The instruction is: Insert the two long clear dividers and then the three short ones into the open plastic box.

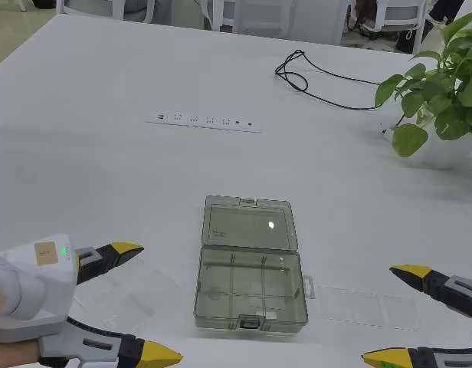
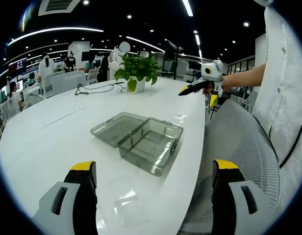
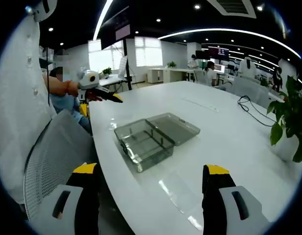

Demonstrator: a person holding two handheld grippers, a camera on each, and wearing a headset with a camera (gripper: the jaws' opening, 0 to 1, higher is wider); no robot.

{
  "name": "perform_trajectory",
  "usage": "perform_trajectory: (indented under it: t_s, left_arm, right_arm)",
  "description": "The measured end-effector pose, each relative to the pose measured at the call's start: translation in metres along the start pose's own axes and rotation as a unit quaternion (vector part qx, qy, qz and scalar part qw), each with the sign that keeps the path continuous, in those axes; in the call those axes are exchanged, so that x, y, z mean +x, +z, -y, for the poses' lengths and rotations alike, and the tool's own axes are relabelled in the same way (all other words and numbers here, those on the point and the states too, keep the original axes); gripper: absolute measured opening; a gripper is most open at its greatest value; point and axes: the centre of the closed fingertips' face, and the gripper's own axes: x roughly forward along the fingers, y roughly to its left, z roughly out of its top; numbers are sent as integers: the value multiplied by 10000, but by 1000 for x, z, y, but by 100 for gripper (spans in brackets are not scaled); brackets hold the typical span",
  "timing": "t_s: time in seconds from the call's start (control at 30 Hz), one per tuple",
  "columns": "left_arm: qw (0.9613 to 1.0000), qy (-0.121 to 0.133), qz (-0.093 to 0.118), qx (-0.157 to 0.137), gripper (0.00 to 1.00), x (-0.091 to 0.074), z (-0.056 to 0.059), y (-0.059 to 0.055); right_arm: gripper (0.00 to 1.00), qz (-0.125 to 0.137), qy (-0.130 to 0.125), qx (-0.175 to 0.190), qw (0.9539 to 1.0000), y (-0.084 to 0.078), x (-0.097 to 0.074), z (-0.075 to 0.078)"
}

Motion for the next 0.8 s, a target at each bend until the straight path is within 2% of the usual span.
perform_trajectory:
  t_s: [0.8]
  left_arm:
    - [10000, 8, 11, 2, 100, 1, -1, -1]
  right_arm:
    - [86, -5, 40, 20, 10000, -7, 2, 7]
